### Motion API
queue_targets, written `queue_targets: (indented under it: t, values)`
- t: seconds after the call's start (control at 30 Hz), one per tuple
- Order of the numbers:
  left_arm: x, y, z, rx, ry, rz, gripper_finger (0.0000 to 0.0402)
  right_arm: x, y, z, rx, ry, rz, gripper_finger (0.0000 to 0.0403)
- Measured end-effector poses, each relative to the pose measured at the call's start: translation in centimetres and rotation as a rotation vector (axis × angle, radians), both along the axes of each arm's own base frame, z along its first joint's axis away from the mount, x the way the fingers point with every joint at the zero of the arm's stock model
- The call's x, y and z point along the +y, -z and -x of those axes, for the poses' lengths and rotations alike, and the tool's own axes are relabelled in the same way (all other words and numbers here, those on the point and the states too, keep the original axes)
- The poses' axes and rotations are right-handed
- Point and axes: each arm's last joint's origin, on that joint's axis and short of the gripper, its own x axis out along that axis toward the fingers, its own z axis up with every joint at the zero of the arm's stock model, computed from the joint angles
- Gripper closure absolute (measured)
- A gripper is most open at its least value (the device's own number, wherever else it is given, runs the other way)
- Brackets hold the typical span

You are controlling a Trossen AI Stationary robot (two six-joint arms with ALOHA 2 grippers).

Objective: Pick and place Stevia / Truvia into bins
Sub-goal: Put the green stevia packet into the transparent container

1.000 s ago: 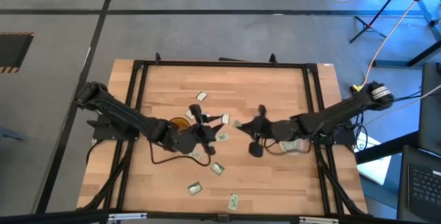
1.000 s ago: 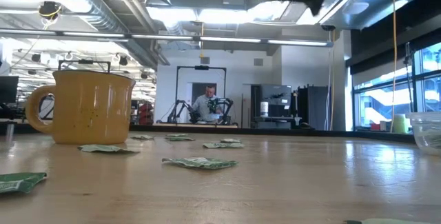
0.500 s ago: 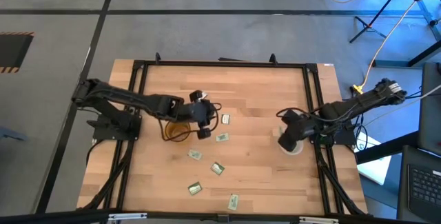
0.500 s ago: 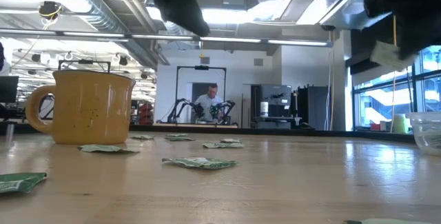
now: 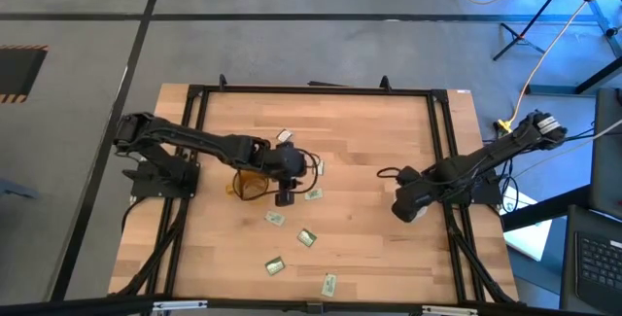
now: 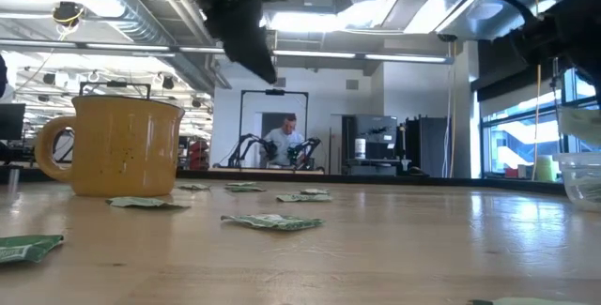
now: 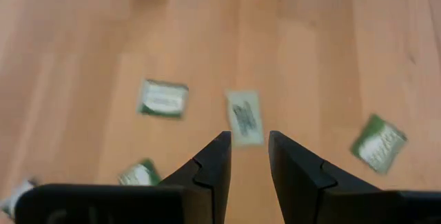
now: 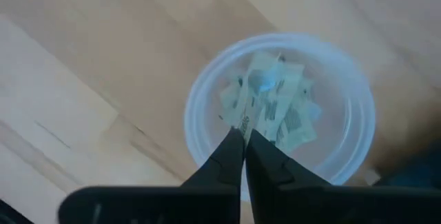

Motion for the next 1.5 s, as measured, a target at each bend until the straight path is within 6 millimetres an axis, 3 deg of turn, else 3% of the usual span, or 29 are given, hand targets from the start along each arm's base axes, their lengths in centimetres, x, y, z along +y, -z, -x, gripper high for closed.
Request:
queue_targets:
  t: [0.43,0.67,0.9,1.07,1.5]
  values:
    - [-4.7,4.2,-0.1,0.209,0.254,-0.054,0.0300,0.5,2.0,-0.8,0.148,-0.012,0.018,0.0390]
    - [-6.4,6.0,0.3,0.316,0.275,-0.058,0.0290,0.4,2.0,-0.5,0.189,-0.006,0.025,0.0337]
    - [-7.6,6.8,0.7,0.366,0.275,-0.052,0.0295,0.2,2.0,-0.1,0.227,0.016,0.058,0.0294]
    - [-8.1,7.6,0.8,0.395,0.263,-0.046,0.0295,0.5,2.0,-0.9,0.138,-0.032,0.036,0.0291]
    - [-8.7,10.7,0.4,0.497,0.267,-0.060,0.0304,0.5,2.0,-0.9,0.135,-0.034,0.035,0.0290]
